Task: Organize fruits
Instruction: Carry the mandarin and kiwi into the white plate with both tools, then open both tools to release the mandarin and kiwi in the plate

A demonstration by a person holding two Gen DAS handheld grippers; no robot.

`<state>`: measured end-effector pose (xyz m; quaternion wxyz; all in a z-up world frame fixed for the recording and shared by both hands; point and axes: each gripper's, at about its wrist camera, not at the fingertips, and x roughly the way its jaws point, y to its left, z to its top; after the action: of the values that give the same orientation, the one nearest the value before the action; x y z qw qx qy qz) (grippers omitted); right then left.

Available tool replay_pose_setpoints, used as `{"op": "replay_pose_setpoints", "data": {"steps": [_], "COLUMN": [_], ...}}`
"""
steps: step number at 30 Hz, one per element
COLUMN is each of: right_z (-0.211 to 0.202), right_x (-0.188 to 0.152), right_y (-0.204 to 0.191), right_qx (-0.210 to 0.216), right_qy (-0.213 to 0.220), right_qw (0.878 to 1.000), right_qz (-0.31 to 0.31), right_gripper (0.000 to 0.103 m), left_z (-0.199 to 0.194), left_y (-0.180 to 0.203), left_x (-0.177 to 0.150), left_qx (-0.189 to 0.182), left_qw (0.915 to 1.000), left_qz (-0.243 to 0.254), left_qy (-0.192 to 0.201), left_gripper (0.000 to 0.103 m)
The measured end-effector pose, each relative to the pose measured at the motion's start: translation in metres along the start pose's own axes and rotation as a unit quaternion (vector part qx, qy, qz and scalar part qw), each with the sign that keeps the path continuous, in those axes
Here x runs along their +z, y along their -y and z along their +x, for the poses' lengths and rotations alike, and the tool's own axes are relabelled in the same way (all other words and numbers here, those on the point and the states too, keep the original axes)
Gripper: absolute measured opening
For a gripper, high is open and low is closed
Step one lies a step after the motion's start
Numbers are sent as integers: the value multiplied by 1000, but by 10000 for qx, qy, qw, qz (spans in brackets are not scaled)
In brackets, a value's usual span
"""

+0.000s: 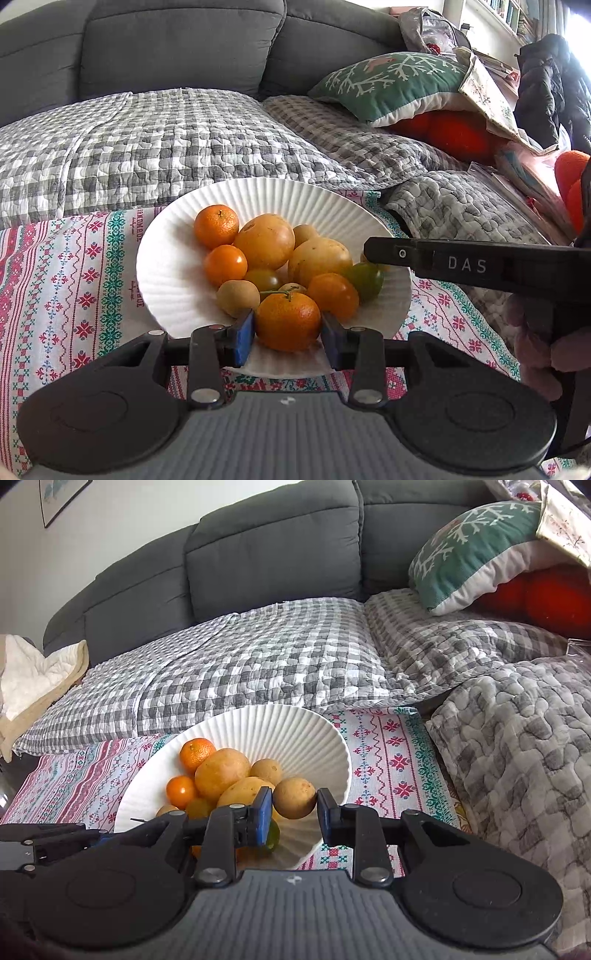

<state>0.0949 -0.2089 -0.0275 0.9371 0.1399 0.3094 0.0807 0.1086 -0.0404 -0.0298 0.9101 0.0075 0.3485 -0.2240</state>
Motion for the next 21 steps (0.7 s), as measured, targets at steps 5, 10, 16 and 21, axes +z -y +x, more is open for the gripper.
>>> {"op": "replay_pose_setpoints", "data": {"steps": [5, 10, 16, 21], "right_z": [-2, -7, -19, -32], "right_x": [0, 1, 3, 4], "right_y": [-1, -1, -4, -9], "right_qx": [-25, -49, -102, -117], "right_qy": [-8, -4, 29, 68], "right_qw": [10000, 10000, 9999, 9999], "right_qz": [-44, -47, -6, 20], "right_gripper": [26, 34, 45, 60], "left_z": [-2, -6, -17, -32], "left_y": [0, 3, 5, 5], "left_x": [0, 0, 0, 0], "left_qx": [46, 93, 142, 190], "left_qw": [10000, 9999, 9997, 9996], "left_qz": [7, 95, 179, 217], "left_qy": [59, 52, 47, 40], "left_gripper": [38, 47, 58, 67]}}
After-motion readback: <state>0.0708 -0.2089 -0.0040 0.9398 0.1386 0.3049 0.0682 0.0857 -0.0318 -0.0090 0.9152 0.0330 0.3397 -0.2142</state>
